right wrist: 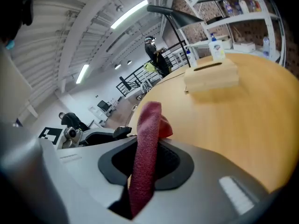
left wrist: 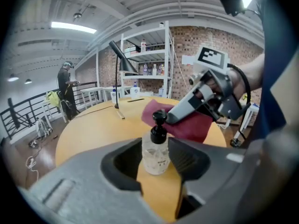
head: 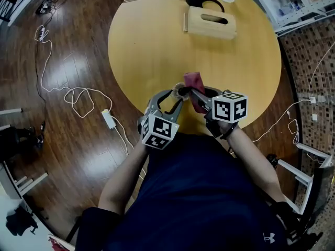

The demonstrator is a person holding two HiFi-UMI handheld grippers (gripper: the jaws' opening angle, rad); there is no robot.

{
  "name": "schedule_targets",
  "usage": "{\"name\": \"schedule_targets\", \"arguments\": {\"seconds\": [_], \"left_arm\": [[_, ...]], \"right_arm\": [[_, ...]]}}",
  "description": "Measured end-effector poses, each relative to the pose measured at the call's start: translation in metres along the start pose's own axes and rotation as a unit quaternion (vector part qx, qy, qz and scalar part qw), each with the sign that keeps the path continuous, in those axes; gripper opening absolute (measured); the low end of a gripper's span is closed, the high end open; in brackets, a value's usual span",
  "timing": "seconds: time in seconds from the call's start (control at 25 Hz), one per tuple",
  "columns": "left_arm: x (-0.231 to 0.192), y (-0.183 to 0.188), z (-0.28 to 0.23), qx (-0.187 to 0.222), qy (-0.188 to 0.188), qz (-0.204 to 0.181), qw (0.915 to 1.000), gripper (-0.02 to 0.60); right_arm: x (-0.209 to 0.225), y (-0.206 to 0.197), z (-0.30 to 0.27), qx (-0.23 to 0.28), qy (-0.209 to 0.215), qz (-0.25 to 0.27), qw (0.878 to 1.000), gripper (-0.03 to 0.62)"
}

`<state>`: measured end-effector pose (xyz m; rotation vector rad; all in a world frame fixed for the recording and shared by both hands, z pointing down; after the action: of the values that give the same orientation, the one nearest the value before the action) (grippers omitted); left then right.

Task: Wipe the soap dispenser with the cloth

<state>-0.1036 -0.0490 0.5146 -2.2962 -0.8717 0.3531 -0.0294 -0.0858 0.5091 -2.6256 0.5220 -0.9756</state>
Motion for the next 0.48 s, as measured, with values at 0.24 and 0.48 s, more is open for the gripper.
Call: {"name": "schedule_targets", "arguments": {"seconds": [0.24,0.48], "left_arm": [[0.006,-0.004,-0.009,-0.045,0.0,-0.005,0.999,0.178],[0.014,-0.017,-0.022,-0.109,-0.005,-0.07,0.9916,0.324]], "right_arm": [[-0.01,-0.019,-0.004,-0.014,0.054,-0.037,0.998,0.075],[-0.006,-0.029,-0.005,-0.036,0.053,-0.039,0.997,0.075]]}}
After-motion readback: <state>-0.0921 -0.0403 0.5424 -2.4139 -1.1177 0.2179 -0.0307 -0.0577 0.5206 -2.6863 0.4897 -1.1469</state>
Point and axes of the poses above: the fingertips, and each gripper's own axes: z backward along the fingers, x to its right, y out of its top, the point moved 2 cm from there along z, backward along the fingers, and after that the axes turned 15 degrees about -x, right-handed, at the moved point
